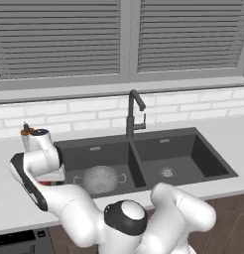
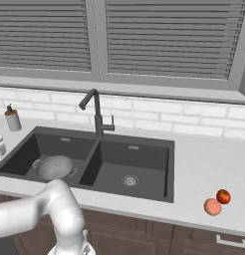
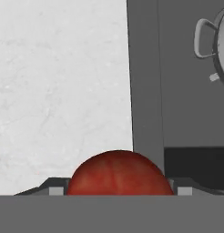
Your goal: Put the colander in the sink, put the apple, peach, apple in the colander, and turn on the sink faucet and pour water over the colander.
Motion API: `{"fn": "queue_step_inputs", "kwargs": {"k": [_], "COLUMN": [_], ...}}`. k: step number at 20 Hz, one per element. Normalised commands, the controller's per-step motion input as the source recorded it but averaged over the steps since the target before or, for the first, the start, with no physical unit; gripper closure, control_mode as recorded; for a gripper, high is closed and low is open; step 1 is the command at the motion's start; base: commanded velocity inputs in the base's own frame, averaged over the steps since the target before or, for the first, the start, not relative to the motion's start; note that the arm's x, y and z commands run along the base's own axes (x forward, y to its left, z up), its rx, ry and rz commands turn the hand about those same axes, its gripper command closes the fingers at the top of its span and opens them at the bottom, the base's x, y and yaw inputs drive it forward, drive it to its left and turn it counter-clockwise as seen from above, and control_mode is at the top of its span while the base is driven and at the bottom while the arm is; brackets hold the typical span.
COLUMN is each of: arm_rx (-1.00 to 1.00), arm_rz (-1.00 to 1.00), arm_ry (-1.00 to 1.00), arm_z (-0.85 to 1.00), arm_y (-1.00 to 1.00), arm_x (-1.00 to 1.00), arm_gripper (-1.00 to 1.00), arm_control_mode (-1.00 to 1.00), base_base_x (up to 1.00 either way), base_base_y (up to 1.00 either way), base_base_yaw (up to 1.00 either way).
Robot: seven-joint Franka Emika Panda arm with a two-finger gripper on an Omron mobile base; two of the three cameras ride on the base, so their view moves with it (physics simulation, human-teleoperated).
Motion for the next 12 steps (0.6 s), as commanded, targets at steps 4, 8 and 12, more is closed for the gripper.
{"fn": "queue_step_inputs", "kwargs": {"k": [4,8,12], "arm_rx": [-0.07,-0.13,-0.15], "arm_rz": [0.00,0.00,0.00], "arm_ry": [0.00,0.00,0.00], "arm_z": [0.06,0.00,0.00], "arm_y": [-0.88,-0.92,-0.93], "arm_x": [0.15,0.22,0.30], "arm_gripper": [1.00,1.00,1.00], "arm_control_mode": [-1.00,-1.00,-1.00], "base_base_x": [0.00,0.00,0.00], "base_base_y": [0.00,0.00,0.00], "base_base_yaw": [0.00,0.00,0.00]}}
